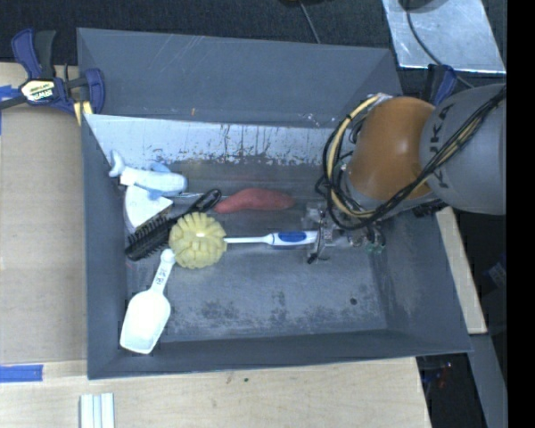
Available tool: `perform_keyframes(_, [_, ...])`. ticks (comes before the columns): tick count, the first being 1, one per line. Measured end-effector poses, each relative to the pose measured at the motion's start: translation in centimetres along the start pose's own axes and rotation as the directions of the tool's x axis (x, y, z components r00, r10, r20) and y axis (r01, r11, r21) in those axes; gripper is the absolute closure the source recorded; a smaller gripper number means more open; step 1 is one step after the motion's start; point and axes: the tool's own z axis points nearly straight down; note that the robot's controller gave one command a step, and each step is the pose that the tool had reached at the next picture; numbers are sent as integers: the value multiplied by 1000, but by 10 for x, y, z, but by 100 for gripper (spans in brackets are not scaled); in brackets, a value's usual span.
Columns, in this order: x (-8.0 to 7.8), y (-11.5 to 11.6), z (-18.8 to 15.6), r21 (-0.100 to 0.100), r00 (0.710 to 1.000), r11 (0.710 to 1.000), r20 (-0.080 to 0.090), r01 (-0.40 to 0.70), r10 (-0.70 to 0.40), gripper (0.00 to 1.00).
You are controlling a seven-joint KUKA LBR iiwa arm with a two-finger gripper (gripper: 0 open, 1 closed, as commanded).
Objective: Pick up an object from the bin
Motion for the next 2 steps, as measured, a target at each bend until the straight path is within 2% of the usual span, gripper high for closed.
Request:
perform_keyframes(1, [5,12,-3,0,1000,1000,1,16,-16,100])
perform_keyframes(2, [2,12,-11,1,1000,1000,2,10,-10,100])
